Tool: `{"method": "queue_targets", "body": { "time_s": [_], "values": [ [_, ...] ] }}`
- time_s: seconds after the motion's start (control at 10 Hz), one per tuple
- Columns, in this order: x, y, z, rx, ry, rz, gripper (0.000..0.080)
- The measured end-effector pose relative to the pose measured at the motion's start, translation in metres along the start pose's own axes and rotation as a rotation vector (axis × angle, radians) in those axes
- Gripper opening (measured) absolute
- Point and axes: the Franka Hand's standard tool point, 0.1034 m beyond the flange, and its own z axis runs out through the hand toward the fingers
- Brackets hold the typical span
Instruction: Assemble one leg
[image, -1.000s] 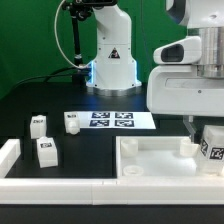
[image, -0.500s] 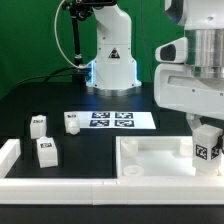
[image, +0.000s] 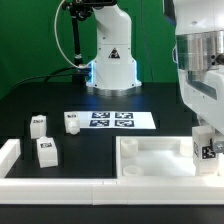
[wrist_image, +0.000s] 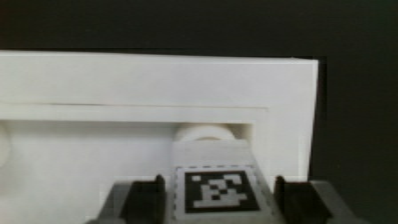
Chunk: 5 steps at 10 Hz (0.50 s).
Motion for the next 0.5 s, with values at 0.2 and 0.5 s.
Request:
{"method": "queue_targets", "body": {
  "time_s": [0.2,0.5],
  "values": [
    [-0.0057,0.0037,0.0016,-0.017,0.009,-0.066,0.0467],
    [-0.0092,0.0051,0.0023,-0.036,0.014,-0.607,0.0636]
  ]
}}
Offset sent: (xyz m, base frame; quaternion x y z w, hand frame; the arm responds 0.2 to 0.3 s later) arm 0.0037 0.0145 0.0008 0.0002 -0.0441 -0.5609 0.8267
